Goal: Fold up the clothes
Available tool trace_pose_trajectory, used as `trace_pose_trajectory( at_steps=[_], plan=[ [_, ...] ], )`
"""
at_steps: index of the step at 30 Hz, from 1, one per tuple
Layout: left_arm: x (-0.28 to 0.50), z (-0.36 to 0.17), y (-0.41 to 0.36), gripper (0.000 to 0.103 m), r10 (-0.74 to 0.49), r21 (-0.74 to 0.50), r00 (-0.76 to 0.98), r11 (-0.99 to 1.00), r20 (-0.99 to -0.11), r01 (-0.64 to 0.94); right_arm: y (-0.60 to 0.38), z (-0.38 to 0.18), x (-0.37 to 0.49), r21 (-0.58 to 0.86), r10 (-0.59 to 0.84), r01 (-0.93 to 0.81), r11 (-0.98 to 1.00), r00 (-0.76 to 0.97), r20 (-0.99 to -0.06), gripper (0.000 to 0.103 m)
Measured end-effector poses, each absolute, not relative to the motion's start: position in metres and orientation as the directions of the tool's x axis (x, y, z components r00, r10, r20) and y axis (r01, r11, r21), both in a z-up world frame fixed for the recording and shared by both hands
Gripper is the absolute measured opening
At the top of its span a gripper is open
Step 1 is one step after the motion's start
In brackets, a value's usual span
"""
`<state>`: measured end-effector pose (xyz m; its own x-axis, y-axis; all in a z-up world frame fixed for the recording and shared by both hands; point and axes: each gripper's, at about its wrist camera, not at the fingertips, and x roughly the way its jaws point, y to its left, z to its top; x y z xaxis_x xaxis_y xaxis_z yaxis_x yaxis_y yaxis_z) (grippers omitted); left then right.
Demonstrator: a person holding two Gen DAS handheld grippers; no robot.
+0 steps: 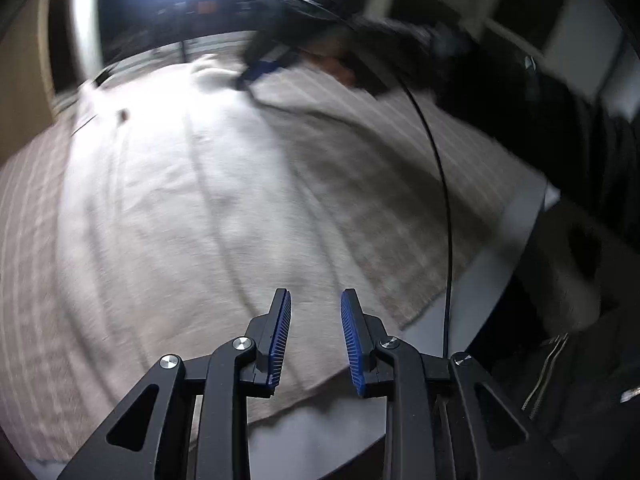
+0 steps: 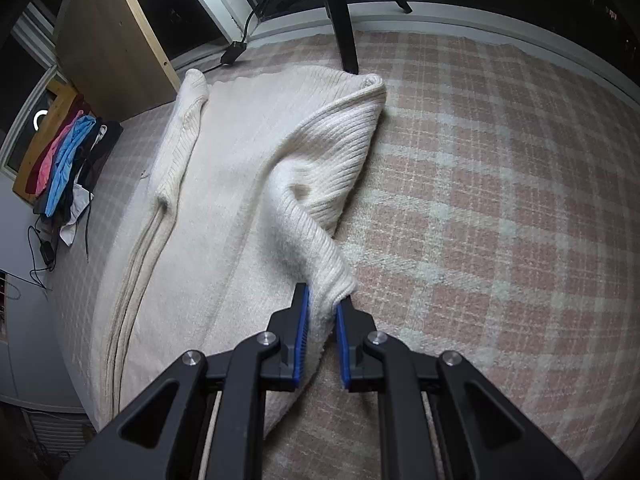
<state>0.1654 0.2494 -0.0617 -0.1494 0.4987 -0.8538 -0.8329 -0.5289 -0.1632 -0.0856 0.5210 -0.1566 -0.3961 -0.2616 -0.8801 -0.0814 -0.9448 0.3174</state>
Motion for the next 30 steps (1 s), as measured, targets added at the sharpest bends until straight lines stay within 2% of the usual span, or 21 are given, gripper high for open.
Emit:
trace_pose_trajectory(
  at_steps=[4, 8, 10, 12, 14, 16, 18, 19, 20, 24, 27, 30],
  plan=[
    [0.172, -0.088, 0.269, 0.024, 0.452, -0.135, -0.114, -0.482, -0.885, -0.866, 0.521, -0.154, -0.085, 0.318, -0.261, -0.080, -0.945, -0.404, -0.877, 0.014],
    [0.167, -0.100, 0.271, 0.010, 0.479, -0.146, -0.101, -0.450, -0.872, -0.881, 0.521, -0.152, -0.084, 0.316, -0.261, -0.073, -0.946, -0.407, -0.875, 0.014],
    [0.147, -0.098, 0.260, 0.008, 0.534, -0.314, -0.002, -0.502, -0.846, -0.806, 0.521, -0.150, -0.083, 0.308, -0.256, -0.066, -0.949, -0.408, -0.876, 0.013],
    [0.132, -0.087, 0.246, 0.008, 0.647, -0.501, 0.075, -0.506, -0.759, -0.702, 0.519, -0.146, -0.082, 0.302, -0.255, -0.051, -0.952, -0.413, -0.874, 0.012],
    [0.130, -0.070, 0.238, 0.009, 0.723, -0.579, 0.091, -0.464, -0.685, -0.671, 0.518, -0.141, -0.081, 0.297, -0.257, -0.032, -0.954, -0.422, -0.869, 0.012],
    [0.139, -0.074, 0.249, 0.015, 0.662, -0.489, 0.067, -0.476, -0.746, -0.731, 0.518, -0.140, -0.082, 0.292, -0.261, -0.013, -0.956, -0.412, -0.873, 0.012],
    [0.146, -0.090, 0.260, 0.016, 0.537, -0.369, 0.038, -0.525, -0.843, -0.767, 0.517, -0.146, -0.083, 0.294, -0.276, 0.005, -0.956, -0.361, -0.891, 0.013],
    [0.148, -0.093, 0.261, 0.016, 0.504, -0.340, 0.029, -0.538, -0.863, -0.772, 0.516, -0.149, -0.083, 0.295, -0.283, 0.014, -0.955, -0.334, -0.899, 0.014],
    [0.151, -0.094, 0.260, 0.016, 0.488, -0.327, 0.024, -0.546, -0.872, -0.771, 0.518, -0.149, -0.082, 0.303, -0.293, 0.022, -0.953, -0.322, -0.900, 0.014],
    [0.165, -0.073, 0.259, 0.032, 0.523, -0.286, -0.041, -0.529, -0.851, -0.799, 0.544, -0.127, -0.070, 0.387, -0.359, 0.017, -0.922, -0.409, -0.839, 0.015],
    [0.162, -0.068, 0.271, 0.032, 0.531, -0.255, -0.076, -0.522, -0.844, -0.814, 0.569, -0.115, -0.078, 0.429, -0.345, -0.042, -0.902, -0.526, -0.778, 0.015],
    [0.159, -0.075, 0.276, 0.032, 0.508, -0.239, -0.087, -0.540, -0.857, -0.807, 0.563, -0.126, -0.099, 0.483, -0.397, -0.030, -0.875, -0.525, -0.752, 0.015]
  ],
)
